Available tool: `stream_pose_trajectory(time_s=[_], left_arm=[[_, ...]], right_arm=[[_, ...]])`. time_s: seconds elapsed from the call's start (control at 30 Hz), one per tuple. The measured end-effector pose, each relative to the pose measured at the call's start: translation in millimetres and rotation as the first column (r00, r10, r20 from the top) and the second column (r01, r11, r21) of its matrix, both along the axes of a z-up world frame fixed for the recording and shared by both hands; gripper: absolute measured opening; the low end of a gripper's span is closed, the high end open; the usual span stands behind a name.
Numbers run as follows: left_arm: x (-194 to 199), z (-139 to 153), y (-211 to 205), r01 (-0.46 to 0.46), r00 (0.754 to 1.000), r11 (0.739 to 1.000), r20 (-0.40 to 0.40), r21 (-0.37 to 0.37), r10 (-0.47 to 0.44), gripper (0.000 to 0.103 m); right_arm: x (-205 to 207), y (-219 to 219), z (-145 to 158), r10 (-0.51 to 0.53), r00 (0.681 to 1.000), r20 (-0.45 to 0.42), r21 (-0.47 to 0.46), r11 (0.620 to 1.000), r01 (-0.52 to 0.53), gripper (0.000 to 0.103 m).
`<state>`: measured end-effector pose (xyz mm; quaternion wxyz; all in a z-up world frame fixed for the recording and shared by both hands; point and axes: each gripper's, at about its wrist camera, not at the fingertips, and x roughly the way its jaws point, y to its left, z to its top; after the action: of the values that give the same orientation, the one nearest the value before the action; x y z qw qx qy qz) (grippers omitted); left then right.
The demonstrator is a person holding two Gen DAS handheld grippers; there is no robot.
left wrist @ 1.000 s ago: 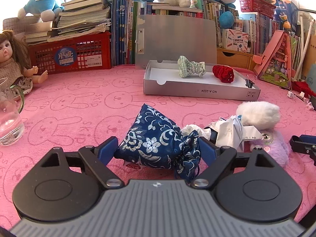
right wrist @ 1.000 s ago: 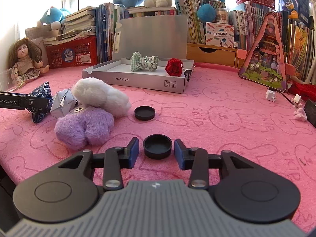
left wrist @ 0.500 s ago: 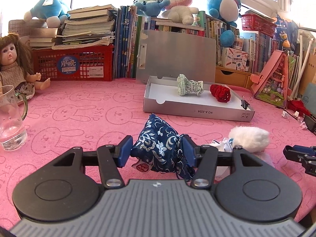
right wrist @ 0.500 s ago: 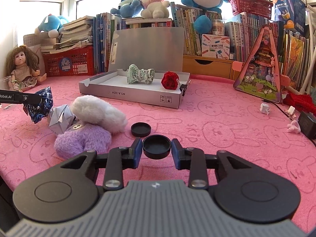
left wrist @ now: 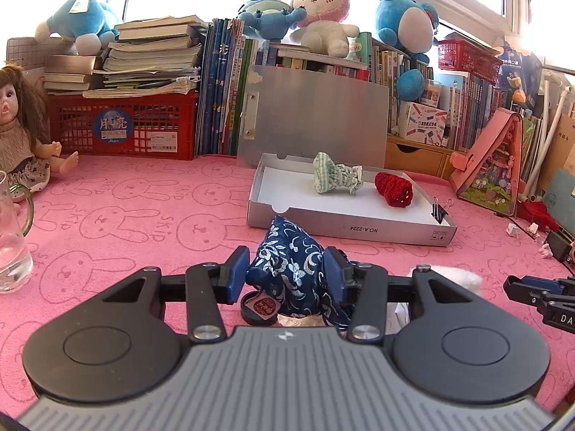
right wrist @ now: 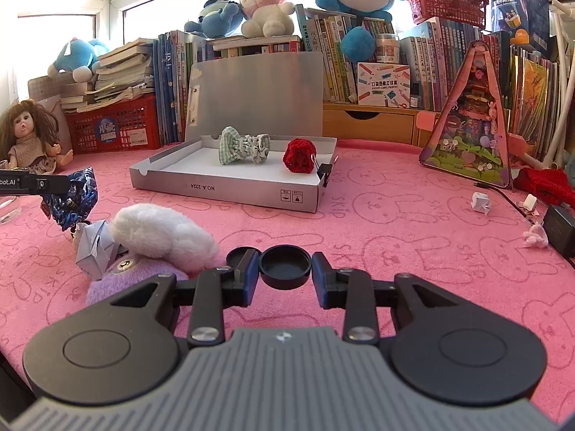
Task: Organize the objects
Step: 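Carry the blue pouch and black lid into the white box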
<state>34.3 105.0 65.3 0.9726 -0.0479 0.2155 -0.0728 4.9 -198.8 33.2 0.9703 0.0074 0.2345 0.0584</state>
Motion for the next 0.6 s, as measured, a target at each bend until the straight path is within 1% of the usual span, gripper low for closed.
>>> stream_pose_trajectory(time_s=[0.27,0.6], left_arm=[[23.5,6.4,-6.0,0.013,1.0,0.999,-0.013,-0.04,-0.014,0.051],[69.4,16.6,-16.0,0.016,0.999,0.997,-0.031,-0.077,-0.019,0.051]], right_arm=[[16.6,-2.5,6.4,-0.012,1.0,-0.004,0.021,1.0,0.012,0.037],[52.9,-3.1,18.1,-0.021,1.0,0.0,0.025,0.999,0.021,0.037]])
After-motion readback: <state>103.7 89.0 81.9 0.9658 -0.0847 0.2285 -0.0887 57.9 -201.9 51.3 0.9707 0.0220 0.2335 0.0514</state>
